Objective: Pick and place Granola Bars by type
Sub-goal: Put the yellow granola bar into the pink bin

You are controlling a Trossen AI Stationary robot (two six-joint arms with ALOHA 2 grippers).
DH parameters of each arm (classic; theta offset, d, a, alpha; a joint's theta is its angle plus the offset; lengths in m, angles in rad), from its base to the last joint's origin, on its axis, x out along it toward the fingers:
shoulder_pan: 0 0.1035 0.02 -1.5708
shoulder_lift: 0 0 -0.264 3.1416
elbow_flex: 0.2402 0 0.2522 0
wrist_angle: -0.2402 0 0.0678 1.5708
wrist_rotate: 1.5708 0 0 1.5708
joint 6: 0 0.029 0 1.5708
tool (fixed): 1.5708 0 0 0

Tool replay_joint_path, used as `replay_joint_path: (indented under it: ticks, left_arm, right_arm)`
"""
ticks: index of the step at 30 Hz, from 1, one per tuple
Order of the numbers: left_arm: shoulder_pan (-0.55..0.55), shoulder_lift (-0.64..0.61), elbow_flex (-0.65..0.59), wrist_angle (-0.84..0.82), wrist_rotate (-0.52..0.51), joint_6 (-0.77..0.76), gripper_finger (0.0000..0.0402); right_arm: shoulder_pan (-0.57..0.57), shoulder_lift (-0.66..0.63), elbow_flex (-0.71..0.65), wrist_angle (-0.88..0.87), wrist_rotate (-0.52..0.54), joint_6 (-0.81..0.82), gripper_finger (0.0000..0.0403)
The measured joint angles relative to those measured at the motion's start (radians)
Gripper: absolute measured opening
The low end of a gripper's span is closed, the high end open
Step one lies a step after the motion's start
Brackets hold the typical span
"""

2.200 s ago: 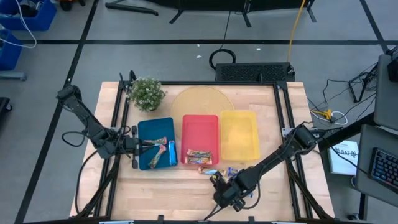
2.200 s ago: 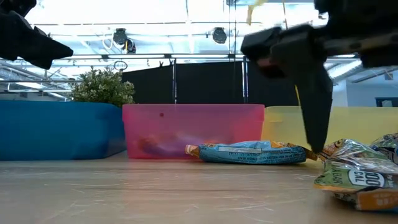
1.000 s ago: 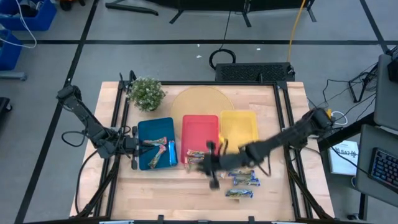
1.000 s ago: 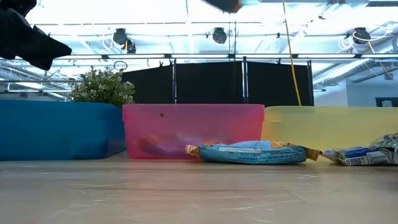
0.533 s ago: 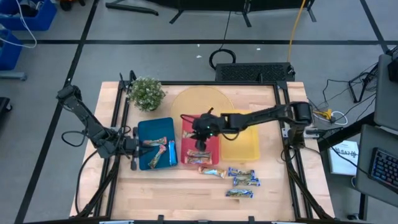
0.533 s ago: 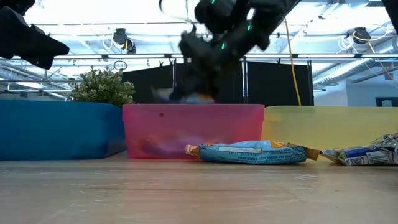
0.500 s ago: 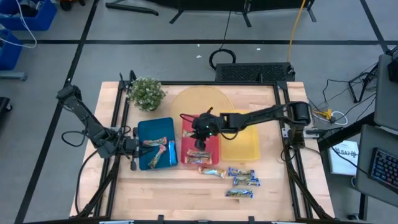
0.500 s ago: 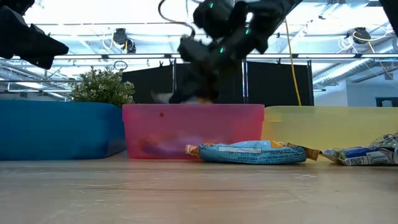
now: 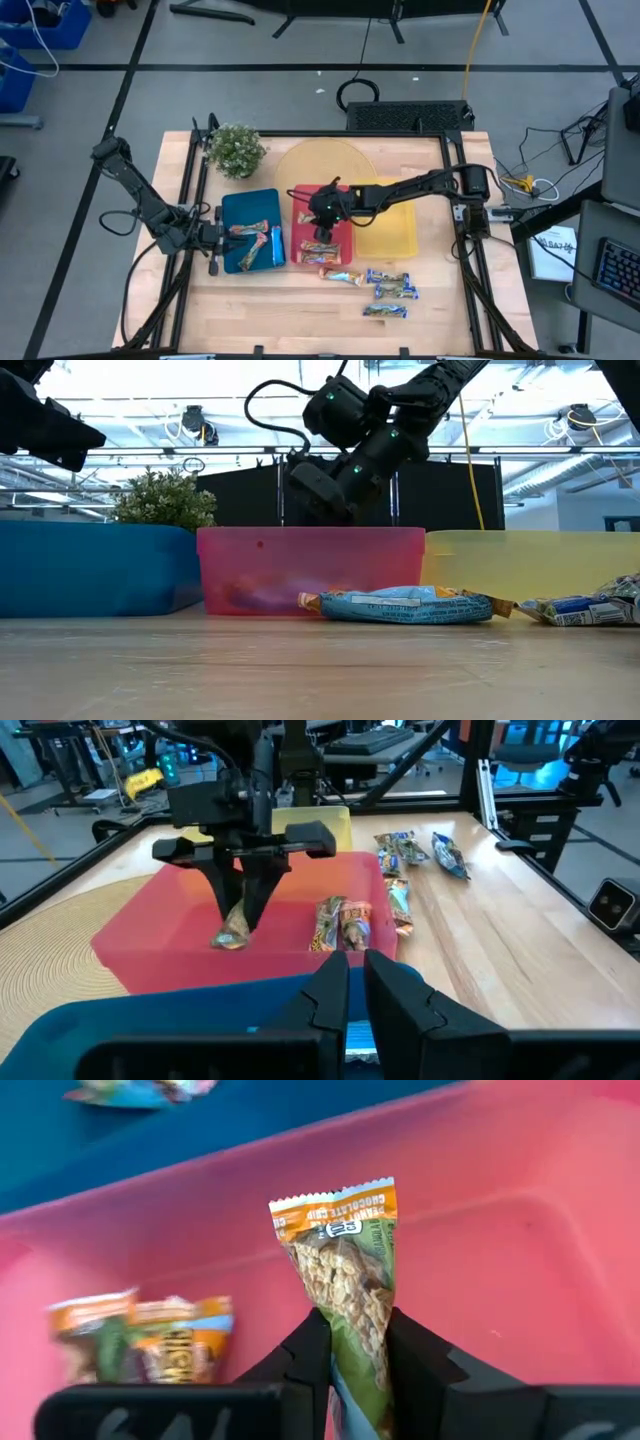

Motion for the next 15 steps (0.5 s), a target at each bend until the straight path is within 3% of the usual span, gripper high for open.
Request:
replay_joint_path:
  ticks: [4,10,15]
  left_arm:
    - [0.000,0.000,0.000,0.000,0.000,0.000,0.0044]
    - [0.000,0.000,0.000,-0.001,0.000,0.000,0.0044]
    - [0.000,0.000,0.000,-0.001,0.000,-0.007,0.0044]
  right_arm:
    - [0.014,-0.012,0.000,-0.036,0.066,-0.012,0.0109]
    - [0.019,-0.049,0.000,-0.136,0.077,-0.012,0.0187]
    - [0.039,-0.142,0.000,-0.252,0.082,-0.062,0.0214]
